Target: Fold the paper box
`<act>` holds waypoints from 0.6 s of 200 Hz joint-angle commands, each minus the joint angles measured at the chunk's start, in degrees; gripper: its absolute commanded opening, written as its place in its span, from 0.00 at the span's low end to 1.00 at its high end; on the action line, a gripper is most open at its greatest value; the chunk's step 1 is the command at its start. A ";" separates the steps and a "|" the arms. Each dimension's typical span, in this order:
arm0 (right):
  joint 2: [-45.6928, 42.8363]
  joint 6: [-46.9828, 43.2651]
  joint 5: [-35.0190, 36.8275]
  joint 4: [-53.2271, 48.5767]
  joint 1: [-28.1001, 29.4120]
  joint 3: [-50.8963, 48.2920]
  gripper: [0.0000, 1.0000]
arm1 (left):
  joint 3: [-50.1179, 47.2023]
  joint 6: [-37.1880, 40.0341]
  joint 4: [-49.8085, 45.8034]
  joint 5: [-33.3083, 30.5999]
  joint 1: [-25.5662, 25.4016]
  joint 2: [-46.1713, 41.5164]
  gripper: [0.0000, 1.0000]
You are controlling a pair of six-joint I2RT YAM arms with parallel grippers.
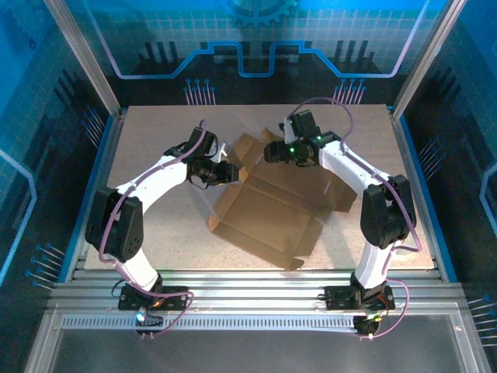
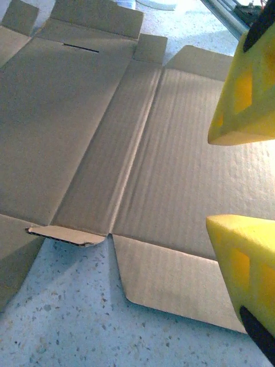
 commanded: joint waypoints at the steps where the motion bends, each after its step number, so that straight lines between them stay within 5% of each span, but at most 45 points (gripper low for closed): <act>1: -0.44 2.30 -2.63 5.24 1.12 -4.82 0.68 | 3.74 -2.01 1.32 1.54 0.22 2.99 0.41; 42: 2.48 4.98 -2.65 11.66 1.98 -11.86 0.57 | 3.85 -3.80 2.99 0.29 0.83 3.80 0.50; 120: 6.61 1.81 -5.66 13.33 9.36 -14.62 0.49 | 1.05 -2.33 2.67 1.14 7.19 1.71 0.50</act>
